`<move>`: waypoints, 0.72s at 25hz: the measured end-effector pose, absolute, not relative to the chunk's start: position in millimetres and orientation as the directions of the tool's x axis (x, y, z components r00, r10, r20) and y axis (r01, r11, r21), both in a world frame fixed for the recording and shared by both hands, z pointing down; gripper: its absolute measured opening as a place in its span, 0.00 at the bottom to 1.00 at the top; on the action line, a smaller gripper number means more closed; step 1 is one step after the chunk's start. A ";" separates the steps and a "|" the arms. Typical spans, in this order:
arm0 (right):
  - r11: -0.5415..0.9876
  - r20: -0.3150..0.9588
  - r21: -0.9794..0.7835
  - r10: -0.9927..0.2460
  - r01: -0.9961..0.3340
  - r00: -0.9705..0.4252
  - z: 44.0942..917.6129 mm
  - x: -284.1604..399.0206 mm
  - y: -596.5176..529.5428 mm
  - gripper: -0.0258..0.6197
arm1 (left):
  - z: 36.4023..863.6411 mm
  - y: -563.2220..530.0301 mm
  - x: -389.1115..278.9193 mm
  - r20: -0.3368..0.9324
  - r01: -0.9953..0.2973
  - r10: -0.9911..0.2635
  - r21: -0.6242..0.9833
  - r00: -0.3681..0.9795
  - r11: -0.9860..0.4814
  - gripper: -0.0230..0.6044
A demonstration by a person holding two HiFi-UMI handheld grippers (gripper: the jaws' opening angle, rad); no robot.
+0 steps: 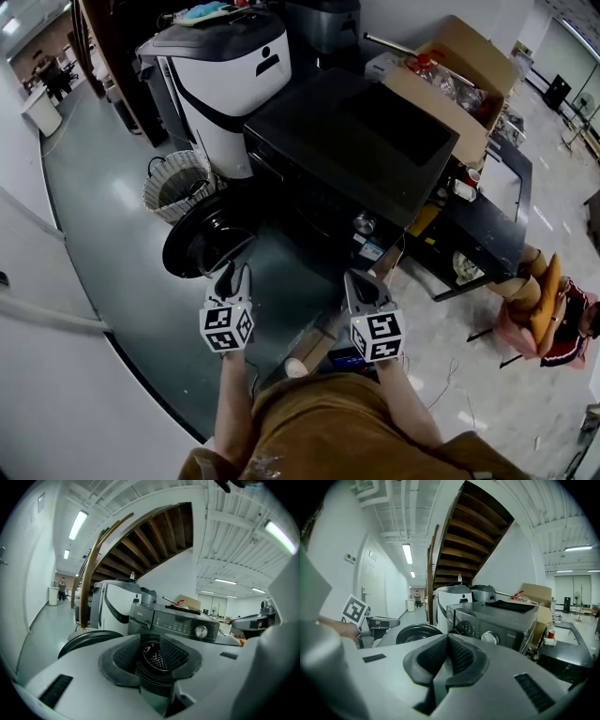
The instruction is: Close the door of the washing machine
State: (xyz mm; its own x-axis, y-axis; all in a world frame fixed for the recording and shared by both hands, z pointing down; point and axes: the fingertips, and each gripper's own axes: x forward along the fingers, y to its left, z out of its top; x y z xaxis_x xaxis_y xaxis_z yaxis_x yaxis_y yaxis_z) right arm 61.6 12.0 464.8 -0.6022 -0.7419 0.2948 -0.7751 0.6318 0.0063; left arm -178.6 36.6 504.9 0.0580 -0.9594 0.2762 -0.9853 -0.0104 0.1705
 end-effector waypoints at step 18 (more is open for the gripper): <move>0.713 0.321 -0.010 -0.662 -0.701 -0.677 472.8 11.8 -31.8 0.06 | 527.1 6.4 -263.3 0.327 -0.984 -0.940 0.113 -0.092 0.136 0.33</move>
